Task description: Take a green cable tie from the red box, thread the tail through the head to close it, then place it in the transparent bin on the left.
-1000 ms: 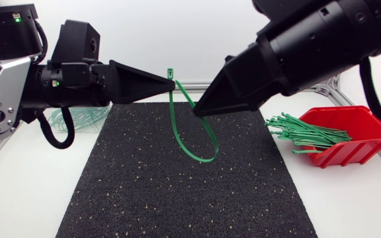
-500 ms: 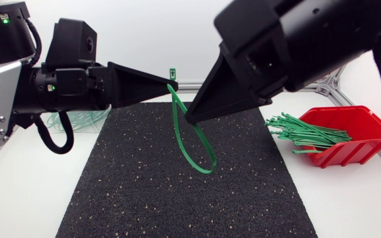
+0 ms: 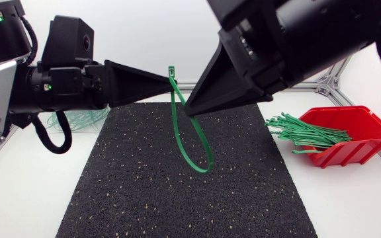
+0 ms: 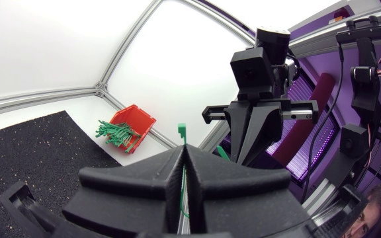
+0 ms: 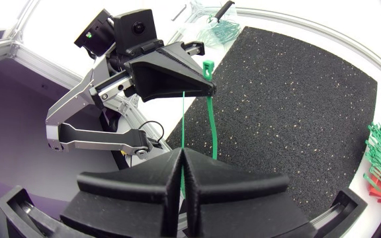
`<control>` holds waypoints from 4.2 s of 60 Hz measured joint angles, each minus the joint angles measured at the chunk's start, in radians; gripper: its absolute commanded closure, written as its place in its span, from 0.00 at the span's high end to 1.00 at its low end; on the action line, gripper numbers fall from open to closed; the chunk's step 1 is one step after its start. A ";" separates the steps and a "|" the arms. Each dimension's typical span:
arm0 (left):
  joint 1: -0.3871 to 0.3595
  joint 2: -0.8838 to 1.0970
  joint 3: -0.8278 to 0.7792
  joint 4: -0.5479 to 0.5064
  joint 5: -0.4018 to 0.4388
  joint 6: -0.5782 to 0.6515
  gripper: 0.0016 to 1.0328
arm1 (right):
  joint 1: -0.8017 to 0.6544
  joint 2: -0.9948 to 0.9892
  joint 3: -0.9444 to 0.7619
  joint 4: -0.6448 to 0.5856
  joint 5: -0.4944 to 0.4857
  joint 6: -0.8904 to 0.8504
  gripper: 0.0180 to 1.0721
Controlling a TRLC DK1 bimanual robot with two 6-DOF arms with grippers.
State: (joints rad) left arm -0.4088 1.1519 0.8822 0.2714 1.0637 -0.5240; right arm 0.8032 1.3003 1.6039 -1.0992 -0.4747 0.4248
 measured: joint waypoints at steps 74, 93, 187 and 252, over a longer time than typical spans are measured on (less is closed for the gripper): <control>0.011 0.000 -0.005 0.070 -0.003 -0.020 0.03 | -0.019 -0.098 -0.090 0.248 -0.040 0.420 0.05; 0.000 0.007 -0.004 0.078 -0.007 -0.026 0.03 | -0.066 -0.121 -0.170 0.266 -0.187 0.591 0.05; -0.097 -0.050 0.005 0.082 -0.150 -0.086 0.03 | -0.050 -0.227 -0.257 0.428 -0.210 1.029 0.05; -0.085 -0.080 -0.008 0.105 -0.153 -0.140 0.03 | -0.037 -0.192 -0.209 0.481 -0.228 1.178 0.05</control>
State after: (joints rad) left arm -0.4942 1.0714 0.8742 0.3759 0.9108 -0.6643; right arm 0.7662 1.1088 1.3952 -0.6186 -0.7025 1.6028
